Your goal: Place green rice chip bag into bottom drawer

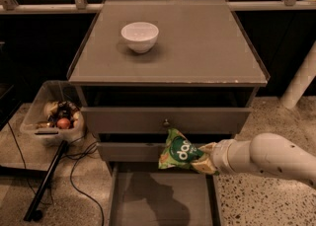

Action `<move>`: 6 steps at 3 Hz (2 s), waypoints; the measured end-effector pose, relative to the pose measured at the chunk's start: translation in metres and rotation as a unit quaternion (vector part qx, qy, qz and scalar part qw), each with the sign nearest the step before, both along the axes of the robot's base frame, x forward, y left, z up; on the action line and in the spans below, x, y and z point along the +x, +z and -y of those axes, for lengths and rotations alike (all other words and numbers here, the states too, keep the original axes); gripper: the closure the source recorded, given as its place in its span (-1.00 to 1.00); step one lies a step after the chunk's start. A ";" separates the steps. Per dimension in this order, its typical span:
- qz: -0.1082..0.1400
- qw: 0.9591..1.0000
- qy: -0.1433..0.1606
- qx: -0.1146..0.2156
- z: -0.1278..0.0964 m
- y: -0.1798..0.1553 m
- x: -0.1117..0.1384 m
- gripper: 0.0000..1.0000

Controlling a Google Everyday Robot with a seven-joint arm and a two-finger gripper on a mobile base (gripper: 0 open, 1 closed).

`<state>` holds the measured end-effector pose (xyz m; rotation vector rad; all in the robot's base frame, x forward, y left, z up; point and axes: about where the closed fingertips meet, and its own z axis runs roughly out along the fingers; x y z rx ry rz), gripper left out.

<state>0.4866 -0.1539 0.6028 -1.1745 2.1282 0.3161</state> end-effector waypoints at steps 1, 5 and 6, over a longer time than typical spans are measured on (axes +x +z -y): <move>0.000 1.000 0.000 0.000 0.000 0.000 0.000 1.00; -0.115 0.993 0.025 0.009 -0.064 -0.169 -0.027 1.00; -0.092 0.995 0.011 0.048 -0.061 -0.203 -0.023 1.00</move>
Offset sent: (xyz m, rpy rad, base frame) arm -0.0168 0.0532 -0.0735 0.0052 0.1628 0.0846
